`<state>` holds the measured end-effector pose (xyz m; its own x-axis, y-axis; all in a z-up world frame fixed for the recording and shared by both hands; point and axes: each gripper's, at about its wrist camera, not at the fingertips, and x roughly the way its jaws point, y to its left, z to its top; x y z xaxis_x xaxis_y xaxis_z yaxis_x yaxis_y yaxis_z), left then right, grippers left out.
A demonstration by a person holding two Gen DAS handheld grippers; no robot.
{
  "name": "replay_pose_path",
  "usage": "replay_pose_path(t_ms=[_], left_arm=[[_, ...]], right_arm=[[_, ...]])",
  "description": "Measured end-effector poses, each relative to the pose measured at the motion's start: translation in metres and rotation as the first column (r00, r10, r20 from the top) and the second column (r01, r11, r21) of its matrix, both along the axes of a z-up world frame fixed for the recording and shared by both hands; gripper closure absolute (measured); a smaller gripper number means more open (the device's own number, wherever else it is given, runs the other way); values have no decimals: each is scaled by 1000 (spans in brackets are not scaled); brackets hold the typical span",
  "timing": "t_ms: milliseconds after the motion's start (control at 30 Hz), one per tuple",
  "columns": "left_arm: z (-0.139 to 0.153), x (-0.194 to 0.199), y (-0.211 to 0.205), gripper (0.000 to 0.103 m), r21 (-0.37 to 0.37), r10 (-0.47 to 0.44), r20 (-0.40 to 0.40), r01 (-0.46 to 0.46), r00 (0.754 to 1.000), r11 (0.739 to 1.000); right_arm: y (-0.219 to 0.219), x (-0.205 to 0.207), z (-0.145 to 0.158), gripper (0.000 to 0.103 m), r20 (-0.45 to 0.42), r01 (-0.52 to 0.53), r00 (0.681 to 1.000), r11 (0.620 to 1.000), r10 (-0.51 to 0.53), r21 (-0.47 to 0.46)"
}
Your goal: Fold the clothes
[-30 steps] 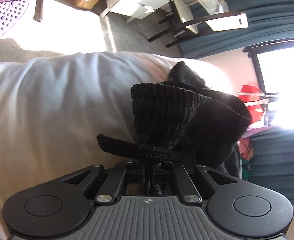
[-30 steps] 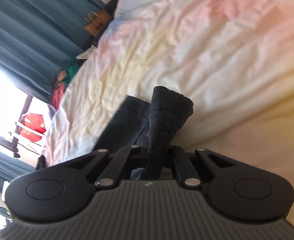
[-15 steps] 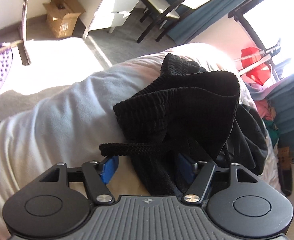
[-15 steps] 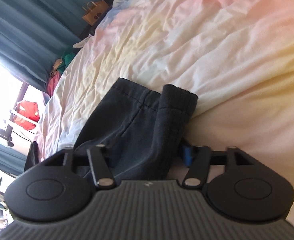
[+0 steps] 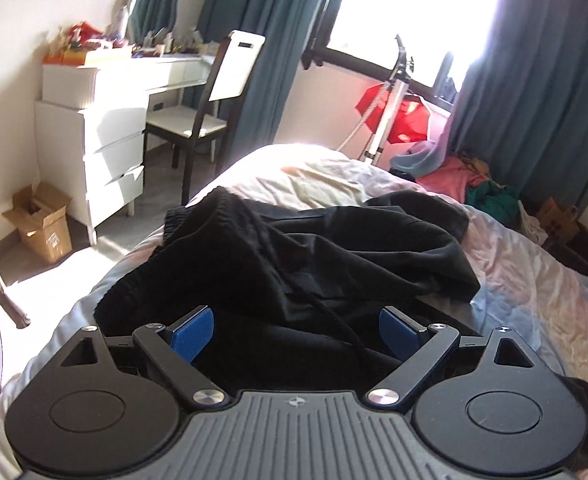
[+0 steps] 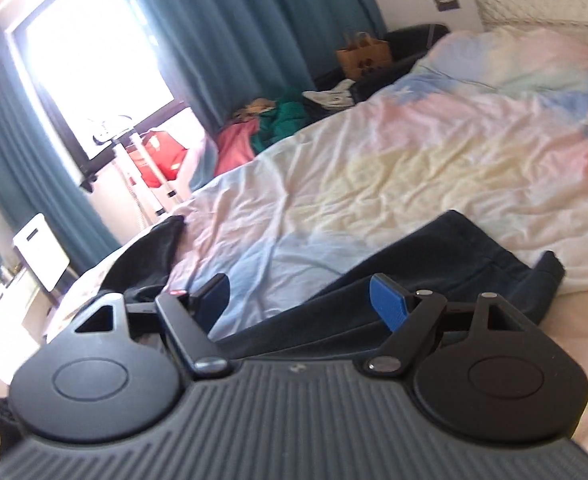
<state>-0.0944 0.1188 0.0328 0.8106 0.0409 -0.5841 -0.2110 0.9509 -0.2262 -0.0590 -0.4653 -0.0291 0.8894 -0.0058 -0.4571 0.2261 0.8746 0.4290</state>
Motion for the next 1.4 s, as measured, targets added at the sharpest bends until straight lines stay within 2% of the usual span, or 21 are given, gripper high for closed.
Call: replay_pose_path(t_ms=[67, 200, 333, 433, 633, 733, 867, 1033, 1200, 1300, 1400], left_arm=[[-4, 8, -29, 11, 22, -45, 19, 44, 999, 999], [-25, 23, -67, 11, 56, -87, 33, 85, 996, 995], [-56, 34, -86, 11, 108, -119, 37, 114, 992, 988], [-75, 39, -94, 11, 152, -129, 25, 123, 991, 981], [-91, 45, -95, 11, 145, -135, -5, 134, 991, 980], [-93, 45, -98, 11, 168, -152, -10, 151, 988, 974], [-97, 49, -108, 11, 222, -175, -31, 178, 984, 959], [-104, 59, -115, 11, 237, -182, -55, 190, 982, 953], [-106, 72, -131, 11, 265, -214, -53, 220, 975, 939], [-106, 108, -166, 11, 304, -291, -64, 297, 954, 905], [-104, 157, -212, 11, 362, -363, -57, 359, 930, 860]], right_arm=[[28, 5, 13, 24, 19, -65, 998, 997, 66, -37], [66, 13, 19, 24, 45, -132, 990, 986, 137, -99], [95, 12, 6, 24, 68, -188, 977, 970, 200, -157], [108, 10, -12, 24, 44, -226, 971, 958, 237, -177], [113, 11, -24, 24, 19, -221, 974, 961, 227, -167], [117, 13, -22, 24, 16, -209, 977, 962, 215, -175], [115, 28, -5, 24, 35, -187, 980, 968, 195, -169], [103, 52, 21, 24, 72, -157, 983, 977, 169, -144], [93, 61, 2, 24, 18, -149, 988, 971, 155, -188], [81, 61, -12, 24, -15, -138, 990, 981, 138, -136], [68, 59, -23, 24, -19, -106, 994, 990, 104, -88]])
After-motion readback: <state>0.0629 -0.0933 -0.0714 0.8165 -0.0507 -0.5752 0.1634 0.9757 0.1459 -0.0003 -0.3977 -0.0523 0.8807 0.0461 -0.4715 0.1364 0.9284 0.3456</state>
